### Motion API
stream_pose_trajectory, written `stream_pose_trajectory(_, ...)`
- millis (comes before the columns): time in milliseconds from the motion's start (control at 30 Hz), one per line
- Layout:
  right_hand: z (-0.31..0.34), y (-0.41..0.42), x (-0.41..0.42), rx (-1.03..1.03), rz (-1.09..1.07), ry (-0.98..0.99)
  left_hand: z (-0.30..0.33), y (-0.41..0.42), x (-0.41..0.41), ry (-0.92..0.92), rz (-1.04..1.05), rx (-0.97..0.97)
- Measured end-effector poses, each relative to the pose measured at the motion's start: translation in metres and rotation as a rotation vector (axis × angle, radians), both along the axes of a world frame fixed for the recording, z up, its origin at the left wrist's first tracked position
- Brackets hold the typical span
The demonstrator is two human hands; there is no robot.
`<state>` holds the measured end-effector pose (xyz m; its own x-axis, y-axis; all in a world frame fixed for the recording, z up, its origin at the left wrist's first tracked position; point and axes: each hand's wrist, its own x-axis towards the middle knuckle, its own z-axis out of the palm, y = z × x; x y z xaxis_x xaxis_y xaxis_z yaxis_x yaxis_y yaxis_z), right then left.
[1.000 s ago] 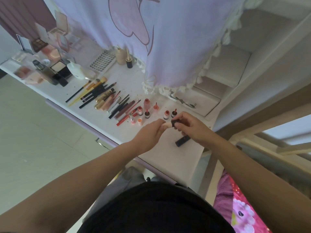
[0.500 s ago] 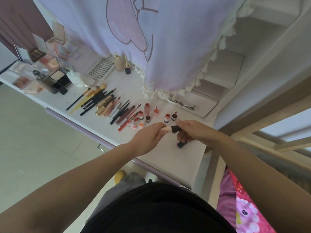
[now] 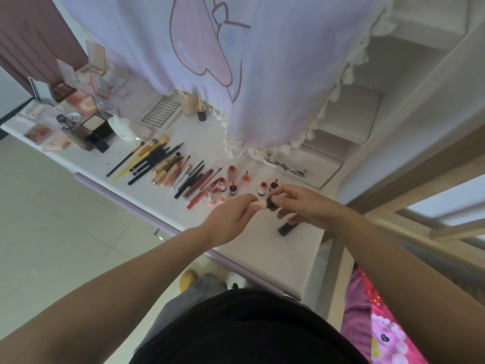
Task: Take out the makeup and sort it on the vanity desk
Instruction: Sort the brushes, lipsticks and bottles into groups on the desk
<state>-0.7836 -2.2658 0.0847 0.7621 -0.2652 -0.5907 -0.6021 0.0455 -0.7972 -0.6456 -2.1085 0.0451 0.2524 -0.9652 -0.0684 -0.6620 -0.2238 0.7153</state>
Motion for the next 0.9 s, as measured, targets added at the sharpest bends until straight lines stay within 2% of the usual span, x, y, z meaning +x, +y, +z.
stream_pose_trajectory(100,0.001,0.002,0.001,-0.057,0.005,0.079,0.0,0.0,-0.002,0.006,-0.001,-0.018)
stream_pose_trajectory(200,-0.001,-0.002,-0.003,-0.055,0.036,0.009,0.0,-0.001,-0.002,0.036,0.002,-0.016)
stream_pose_trajectory(300,-0.001,-0.003,-0.008,0.018,0.01,-0.008,0.004,-0.002,-0.003,0.157,0.033,0.031)
stream_pose_trajectory(367,-0.001,-0.001,-0.007,-0.039,0.055,0.043,0.007,-0.004,-0.004,0.23,0.05,0.109)
stream_pose_trajectory(433,0.0,0.0,-0.009,-0.093,0.134,0.06,0.011,-0.003,0.0,0.417,0.022,0.277)
stream_pose_trajectory(533,0.002,-0.012,-0.02,-0.13,0.161,0.07,0.013,0.009,0.016,0.849,0.01,0.486)
stream_pose_trajectory(700,-0.006,-0.02,-0.034,0.049,-0.096,0.074,0.003,0.023,0.017,1.241,0.19,0.397)
stream_pose_trajectory(733,-0.008,-0.016,-0.033,0.074,-0.105,0.079,0.0,0.021,0.012,1.253,0.211,0.376)
stream_pose_trajectory(800,-0.014,-0.007,-0.03,0.1,-0.104,0.082,-0.005,0.014,0.002,1.137,0.25,0.355)
stream_pose_trajectory(900,-0.023,0.005,-0.025,0.134,-0.191,0.066,-0.013,0.004,-0.01,0.709,0.316,0.338)
